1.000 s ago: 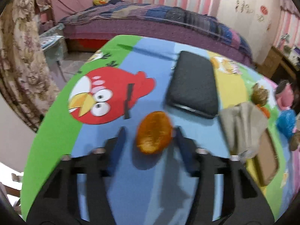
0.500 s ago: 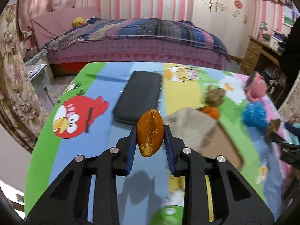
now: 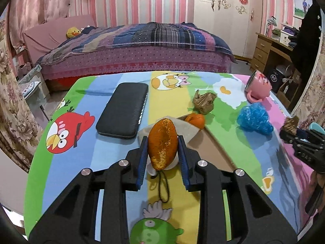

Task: Collect trash
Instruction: 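Carry the ball and paper over the blue basket and open both grippers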

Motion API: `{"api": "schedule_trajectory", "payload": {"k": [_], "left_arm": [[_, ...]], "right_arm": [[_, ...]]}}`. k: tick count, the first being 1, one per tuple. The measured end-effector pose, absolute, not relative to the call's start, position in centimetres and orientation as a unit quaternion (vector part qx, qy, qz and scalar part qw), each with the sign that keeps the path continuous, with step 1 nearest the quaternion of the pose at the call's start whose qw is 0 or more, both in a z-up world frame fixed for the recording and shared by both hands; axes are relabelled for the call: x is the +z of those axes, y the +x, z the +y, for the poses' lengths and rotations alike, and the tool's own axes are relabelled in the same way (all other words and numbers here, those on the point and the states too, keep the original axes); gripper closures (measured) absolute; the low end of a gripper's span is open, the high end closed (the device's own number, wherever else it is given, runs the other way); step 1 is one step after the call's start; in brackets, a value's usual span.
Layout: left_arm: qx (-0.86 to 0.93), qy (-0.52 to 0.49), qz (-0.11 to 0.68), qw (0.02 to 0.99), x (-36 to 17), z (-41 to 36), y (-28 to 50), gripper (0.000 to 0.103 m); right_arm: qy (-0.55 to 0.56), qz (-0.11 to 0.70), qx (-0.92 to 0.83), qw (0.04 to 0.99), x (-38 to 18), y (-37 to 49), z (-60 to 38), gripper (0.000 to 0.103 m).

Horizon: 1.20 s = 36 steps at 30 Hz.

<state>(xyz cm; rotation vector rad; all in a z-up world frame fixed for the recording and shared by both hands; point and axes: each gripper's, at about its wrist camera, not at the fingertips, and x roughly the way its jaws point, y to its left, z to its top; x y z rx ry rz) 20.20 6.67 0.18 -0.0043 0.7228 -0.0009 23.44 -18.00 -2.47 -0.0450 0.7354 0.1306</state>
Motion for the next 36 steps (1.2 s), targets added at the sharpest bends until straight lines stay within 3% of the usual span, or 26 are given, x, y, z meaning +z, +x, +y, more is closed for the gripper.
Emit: {"api": "schedule_trajectory", "payload": {"k": [18,36], "left_arm": [[-0.091,0.023,0.273,0.958,5.0,-8.2,16.4,0.076],[-0.246,0.094,0.295,0.919,1.3,-30.3,14.3,0.076]], "right_arm": [[-0.011,0.239,-0.068,0.968,7.0,10.4,-30.5,0.063],[0.040,0.284,-0.200,0.937,3.2,7.5,-44.6,0.063]]}}
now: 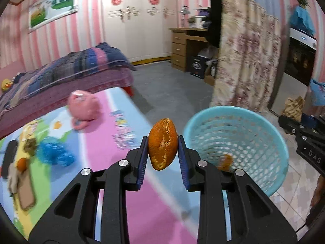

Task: Collect trash
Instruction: 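Carry the ball and paper over the blue basket and open both grippers, then move both open grippers back over the table toward the grey cloth bag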

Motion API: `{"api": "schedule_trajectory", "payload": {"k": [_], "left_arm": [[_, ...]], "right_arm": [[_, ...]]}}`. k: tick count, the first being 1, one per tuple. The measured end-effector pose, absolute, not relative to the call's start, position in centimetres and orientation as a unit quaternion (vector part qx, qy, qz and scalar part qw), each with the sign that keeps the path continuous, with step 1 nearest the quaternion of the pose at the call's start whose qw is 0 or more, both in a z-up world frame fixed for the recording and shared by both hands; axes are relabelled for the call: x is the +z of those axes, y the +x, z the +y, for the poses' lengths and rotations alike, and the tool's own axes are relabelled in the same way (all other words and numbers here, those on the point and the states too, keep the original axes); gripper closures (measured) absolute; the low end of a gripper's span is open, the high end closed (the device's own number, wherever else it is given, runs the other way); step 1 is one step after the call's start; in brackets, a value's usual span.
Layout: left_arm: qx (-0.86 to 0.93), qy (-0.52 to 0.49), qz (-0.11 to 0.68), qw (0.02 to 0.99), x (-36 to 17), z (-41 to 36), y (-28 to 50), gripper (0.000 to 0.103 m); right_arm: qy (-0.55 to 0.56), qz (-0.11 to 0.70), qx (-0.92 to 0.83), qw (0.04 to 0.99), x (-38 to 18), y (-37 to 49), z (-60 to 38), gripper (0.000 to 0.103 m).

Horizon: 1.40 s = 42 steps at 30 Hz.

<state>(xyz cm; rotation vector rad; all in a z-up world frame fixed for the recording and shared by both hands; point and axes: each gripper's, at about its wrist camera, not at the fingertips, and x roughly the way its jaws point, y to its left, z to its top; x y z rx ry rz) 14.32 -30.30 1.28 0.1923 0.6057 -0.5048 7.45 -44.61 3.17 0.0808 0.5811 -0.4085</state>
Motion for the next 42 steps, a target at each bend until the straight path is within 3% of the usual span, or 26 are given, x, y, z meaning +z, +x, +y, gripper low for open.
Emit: {"api": "schedule_trajectory", "payload": {"k": [9,10,11,14,22,27,30,33,42], "left_arm": [[-0.284,0.106,0.301,0.904,0.3,-36.3,14.5,0.073],[-0.289,0.102,0.304,0.902,0.4,-36.6,14.8,0.068],[-0.291,0.101,0.306,0.901,0.4,-36.8,14.9,0.052],[-0.277,0.103,0.295,0.909,0.6,-36.9,15.1,0.033],[-0.223,0.104,0.284,0.927,1.1,-33.1,16.0,0.017],[-0.192,0.106,0.277,0.936,1.6,-29.3,16.1,0.015],[-0.171,0.102,0.273,0.941,2.2,-26.7,15.9,0.014],[-0.148,0.100,0.270,0.946,2.9,-24.1,15.6,0.013],[-0.075,0.077,0.260,0.960,4.6,-15.0,15.0,0.010]], "right_arm": [[0.086,0.266,-0.240,0.930,3.0,6.0,-47.6,0.064],[0.088,0.262,-0.240,0.930,3.1,5.9,-47.7,0.063],[0.088,0.262,-0.241,0.930,3.0,5.9,-47.9,0.063],[0.089,0.264,-0.240,0.930,2.9,5.9,-48.0,0.063],[0.085,0.277,-0.237,0.927,2.6,6.7,-47.8,0.063],[0.075,0.282,-0.229,0.929,2.0,8.4,-46.9,0.063],[0.071,0.282,-0.231,0.929,1.9,9.2,-46.4,0.057],[0.075,0.273,-0.235,0.930,1.9,9.3,-46.3,0.033],[0.078,0.254,-0.218,0.939,3.1,9.0,-44.7,0.021]]}}
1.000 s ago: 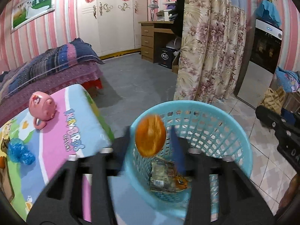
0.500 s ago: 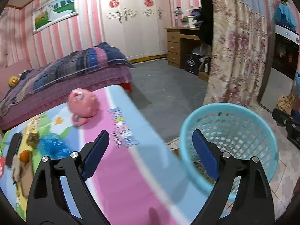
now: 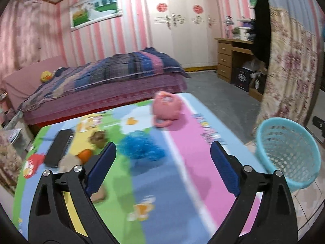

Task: Collect trash
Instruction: 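Move both open grippers back over the table toward the grey cloth bag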

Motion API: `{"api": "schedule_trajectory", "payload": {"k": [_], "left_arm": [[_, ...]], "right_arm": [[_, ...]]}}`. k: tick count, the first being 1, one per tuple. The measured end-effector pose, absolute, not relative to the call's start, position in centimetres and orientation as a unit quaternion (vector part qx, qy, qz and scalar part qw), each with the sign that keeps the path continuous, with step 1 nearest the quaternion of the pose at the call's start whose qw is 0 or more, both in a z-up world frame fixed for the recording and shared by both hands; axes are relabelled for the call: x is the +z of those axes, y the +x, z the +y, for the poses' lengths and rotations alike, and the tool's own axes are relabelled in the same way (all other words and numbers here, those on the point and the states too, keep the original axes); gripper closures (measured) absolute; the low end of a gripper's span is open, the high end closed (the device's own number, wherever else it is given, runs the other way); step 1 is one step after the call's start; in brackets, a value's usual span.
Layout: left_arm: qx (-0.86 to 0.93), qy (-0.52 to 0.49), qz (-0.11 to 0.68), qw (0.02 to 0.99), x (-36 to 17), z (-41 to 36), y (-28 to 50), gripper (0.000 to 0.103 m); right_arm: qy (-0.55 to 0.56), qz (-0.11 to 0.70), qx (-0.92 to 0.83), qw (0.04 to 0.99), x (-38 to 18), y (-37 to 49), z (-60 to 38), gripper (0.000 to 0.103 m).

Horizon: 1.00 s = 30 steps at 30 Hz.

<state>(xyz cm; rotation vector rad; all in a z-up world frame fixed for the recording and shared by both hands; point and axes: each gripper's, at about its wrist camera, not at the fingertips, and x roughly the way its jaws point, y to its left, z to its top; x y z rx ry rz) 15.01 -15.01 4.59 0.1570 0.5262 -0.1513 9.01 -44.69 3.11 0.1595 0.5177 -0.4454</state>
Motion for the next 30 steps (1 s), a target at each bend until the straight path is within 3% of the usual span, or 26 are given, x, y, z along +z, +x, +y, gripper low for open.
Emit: {"api": "schedule_trajectory", "payload": {"k": [3,18,23,30], "left_arm": [[-0.047,0.055,0.260,0.963,4.5,-11.9,15.2,0.009],[0.025,0.023,0.300,0.953,0.9,-2.6,16.7,0.006],[0.034,0.053,0.297,0.953,-0.2,-1.8,16.1,0.006],[0.033,0.021,0.307,0.951,-0.4,0.2,16.2,0.006]], "right_arm": [[0.063,0.244,-0.195,0.948,3.9,9.0,-42.3,0.013],[0.105,0.217,-0.118,0.963,5.2,5.8,-32.0,0.013],[0.136,0.206,-0.161,0.956,4.3,4.3,-32.3,0.013],[0.122,0.204,-0.217,0.947,3.3,3.7,-32.4,0.013]]}}
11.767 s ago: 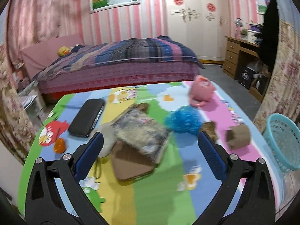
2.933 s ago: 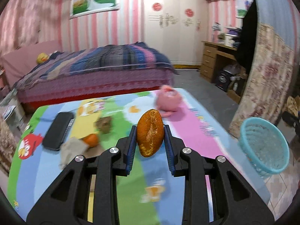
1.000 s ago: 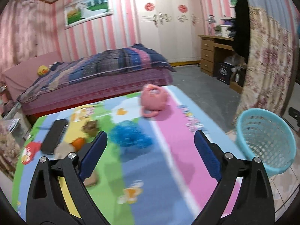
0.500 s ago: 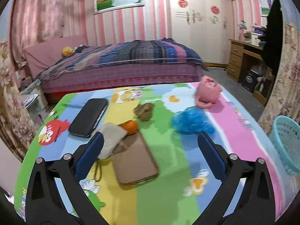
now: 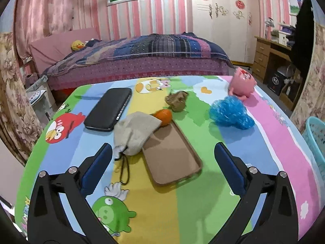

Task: Collect trash
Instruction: 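Move both open grippers back over the table toward the grey cloth bag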

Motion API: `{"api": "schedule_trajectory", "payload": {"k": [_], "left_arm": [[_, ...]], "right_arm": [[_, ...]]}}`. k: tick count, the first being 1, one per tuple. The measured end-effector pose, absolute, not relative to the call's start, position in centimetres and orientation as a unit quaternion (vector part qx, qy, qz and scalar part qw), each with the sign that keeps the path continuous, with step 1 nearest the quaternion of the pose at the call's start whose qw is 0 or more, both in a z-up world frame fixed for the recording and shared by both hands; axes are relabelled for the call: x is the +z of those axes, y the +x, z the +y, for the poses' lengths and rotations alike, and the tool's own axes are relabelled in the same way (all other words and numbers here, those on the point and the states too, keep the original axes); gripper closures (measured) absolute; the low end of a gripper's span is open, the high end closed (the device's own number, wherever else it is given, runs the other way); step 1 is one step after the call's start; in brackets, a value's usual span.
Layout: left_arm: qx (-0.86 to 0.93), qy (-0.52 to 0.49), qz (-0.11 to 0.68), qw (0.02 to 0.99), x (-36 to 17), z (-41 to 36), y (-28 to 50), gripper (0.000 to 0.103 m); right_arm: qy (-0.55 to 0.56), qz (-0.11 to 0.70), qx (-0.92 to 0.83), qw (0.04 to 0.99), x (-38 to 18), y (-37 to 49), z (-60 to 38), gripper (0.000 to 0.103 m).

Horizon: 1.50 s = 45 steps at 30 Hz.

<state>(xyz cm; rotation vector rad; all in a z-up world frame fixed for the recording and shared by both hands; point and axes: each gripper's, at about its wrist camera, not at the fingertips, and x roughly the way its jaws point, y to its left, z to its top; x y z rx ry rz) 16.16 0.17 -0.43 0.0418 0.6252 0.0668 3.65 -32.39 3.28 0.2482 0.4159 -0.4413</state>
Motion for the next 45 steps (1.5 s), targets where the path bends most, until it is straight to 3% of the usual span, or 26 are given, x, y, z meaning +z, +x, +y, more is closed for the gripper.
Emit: {"api": "schedule_trajectory", "payload": {"k": [10,45], "left_arm": [[0.058,0.028,0.305,0.950,-0.9,1.7,16.7,0.006],[0.051,0.008,0.305,0.951,0.6,4.0,17.1,0.006]], "right_arm": [[0.032,0.225,-0.188,0.956,3.0,4.7,-29.1,0.013],[0.005,0.249,-0.148,0.957,1.6,9.6,-28.0,0.013]]}}
